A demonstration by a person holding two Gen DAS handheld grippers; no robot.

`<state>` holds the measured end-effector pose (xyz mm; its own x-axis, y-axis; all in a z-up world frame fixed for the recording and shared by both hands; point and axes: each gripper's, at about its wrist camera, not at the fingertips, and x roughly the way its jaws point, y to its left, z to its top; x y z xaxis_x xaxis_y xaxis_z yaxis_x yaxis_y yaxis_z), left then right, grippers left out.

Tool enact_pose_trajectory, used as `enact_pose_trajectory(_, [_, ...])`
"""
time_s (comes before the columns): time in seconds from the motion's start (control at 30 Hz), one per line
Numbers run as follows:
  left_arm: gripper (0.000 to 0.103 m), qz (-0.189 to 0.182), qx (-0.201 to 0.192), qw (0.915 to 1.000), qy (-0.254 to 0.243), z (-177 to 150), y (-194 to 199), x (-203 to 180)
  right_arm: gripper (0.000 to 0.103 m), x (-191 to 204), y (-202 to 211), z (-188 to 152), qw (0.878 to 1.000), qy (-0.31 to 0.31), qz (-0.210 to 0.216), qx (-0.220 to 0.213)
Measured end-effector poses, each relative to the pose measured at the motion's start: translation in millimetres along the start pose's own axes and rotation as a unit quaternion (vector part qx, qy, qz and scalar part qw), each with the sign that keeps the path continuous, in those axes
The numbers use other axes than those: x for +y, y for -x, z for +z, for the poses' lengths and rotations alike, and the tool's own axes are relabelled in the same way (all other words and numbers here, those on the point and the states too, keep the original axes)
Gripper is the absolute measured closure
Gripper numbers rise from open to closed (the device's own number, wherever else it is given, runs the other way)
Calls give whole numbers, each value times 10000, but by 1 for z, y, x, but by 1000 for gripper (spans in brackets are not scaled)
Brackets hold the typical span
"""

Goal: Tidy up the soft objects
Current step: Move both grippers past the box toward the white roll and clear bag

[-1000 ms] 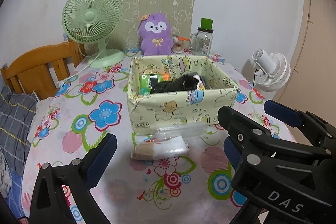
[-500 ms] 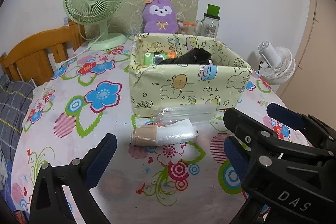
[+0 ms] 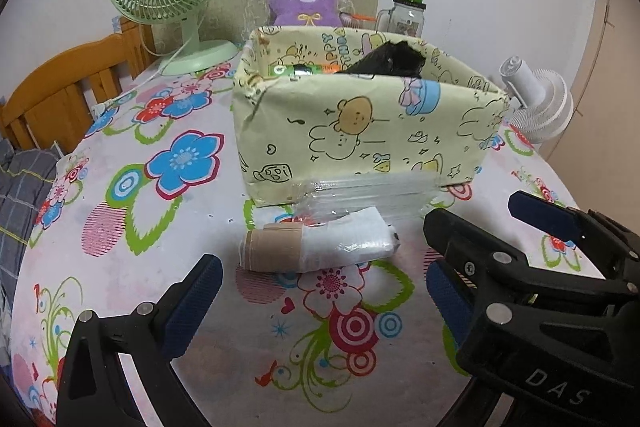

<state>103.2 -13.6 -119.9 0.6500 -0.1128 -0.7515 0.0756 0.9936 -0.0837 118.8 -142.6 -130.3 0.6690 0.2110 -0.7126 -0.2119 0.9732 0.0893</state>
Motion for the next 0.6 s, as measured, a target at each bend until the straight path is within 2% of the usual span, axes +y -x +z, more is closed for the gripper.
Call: enact_pose_trajectory(0.6, [0,-35,273,9995,-168,12,-35,2,21,1,-34,12,9996,153,27,245])
